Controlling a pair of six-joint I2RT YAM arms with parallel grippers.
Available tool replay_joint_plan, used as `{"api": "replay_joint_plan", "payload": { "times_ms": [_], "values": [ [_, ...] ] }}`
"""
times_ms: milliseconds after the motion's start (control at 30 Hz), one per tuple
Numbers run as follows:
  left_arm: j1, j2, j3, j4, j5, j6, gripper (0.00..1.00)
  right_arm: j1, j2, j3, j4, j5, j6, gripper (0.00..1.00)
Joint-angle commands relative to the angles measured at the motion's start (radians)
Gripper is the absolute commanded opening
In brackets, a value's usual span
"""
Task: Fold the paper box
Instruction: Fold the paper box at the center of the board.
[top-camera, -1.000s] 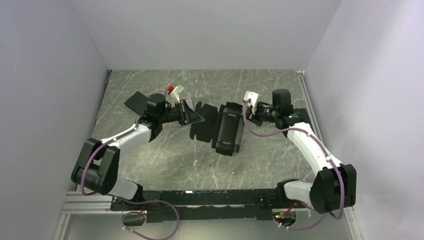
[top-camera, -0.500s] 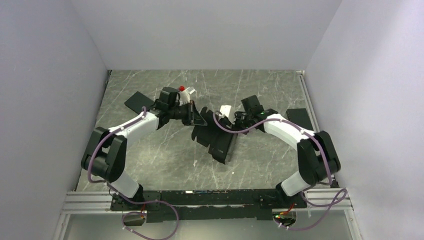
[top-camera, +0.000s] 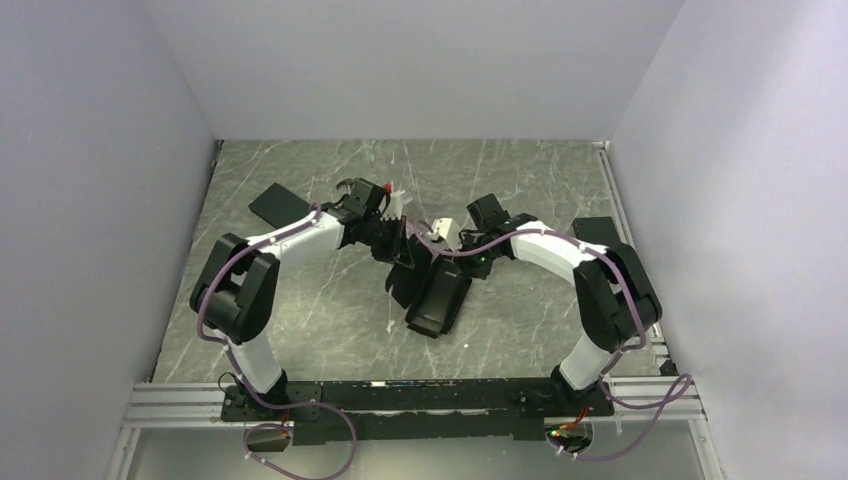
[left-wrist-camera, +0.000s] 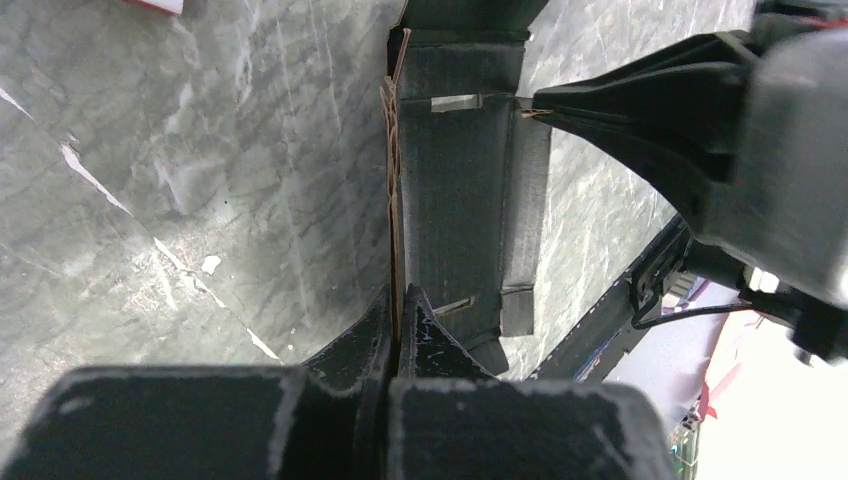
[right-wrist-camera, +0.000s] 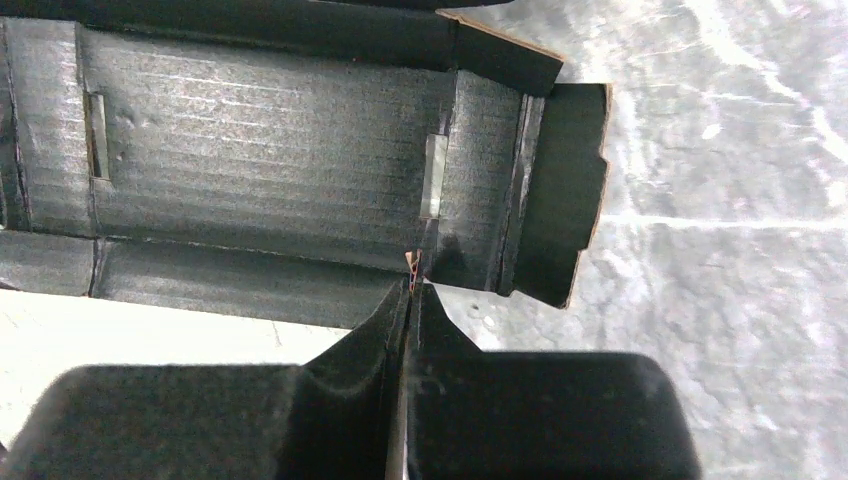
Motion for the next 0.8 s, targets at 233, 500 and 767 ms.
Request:
{"api": "replay_joint_plan", "payload": {
  "times_ms": [233, 500, 767],
  "values": [
    [-0.055, 0.003, 0.058, -0.018, 0.011, 0.038, 0.0, -0.006, 0.09, 0.086, 0.034, -0.092, 0.195, 0.0],
    [-0.064, 0.005, 0.025, 0.044, 0.075, -0.005, 0.0, -0.021, 0.138, 0.098, 0.051, -0.201, 0.283, 0.01],
    [-0.069, 0.013, 0.035, 0.04, 0.092, -0.014, 0.0, -0.028, 0.146, 0.104, 0.049, -0.284, 0.308, 0.1]
  ]
}}
